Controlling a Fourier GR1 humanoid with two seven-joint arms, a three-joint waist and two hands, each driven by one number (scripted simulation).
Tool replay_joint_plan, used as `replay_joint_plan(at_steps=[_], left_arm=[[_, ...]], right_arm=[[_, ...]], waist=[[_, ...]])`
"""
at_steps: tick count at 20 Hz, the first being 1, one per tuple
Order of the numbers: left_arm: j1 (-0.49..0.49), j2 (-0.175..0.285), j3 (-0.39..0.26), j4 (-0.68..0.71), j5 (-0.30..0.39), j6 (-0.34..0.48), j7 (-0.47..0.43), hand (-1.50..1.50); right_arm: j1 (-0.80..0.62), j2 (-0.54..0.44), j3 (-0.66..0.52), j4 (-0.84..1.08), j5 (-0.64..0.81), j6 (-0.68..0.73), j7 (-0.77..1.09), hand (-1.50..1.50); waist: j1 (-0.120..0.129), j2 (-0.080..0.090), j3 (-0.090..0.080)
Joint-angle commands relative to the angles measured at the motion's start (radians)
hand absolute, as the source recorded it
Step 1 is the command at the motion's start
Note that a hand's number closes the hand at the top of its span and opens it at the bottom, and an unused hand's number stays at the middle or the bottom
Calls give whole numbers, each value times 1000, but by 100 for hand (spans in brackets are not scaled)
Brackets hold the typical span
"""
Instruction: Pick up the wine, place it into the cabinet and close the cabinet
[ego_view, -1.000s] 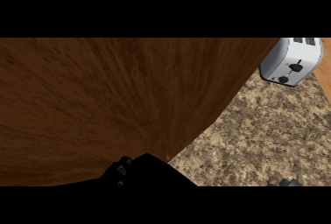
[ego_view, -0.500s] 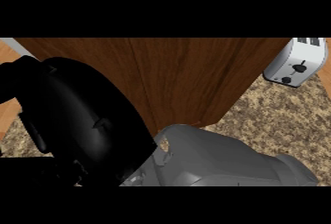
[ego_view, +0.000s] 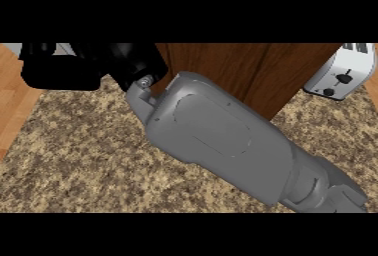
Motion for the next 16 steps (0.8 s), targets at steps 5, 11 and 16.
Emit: replay_joint_plan(at_steps=[5, 11, 16], left_arm=[[-22, 12, 65, 20, 40, -14, 34, 150], [-44, 3, 56, 3, 51, 27, 46, 150], [-41, 9, 75, -3, 61, 22, 50, 150]], right_arm=[[7, -41, -68, 275, 1, 67, -178, 150], [67, -93, -62, 302, 8, 93, -256, 150], [111, -142, -47, 326, 33, 118, -301, 150]], waist=[[-12, 12, 2], [-21, 23, 2], [-20, 27, 2]])
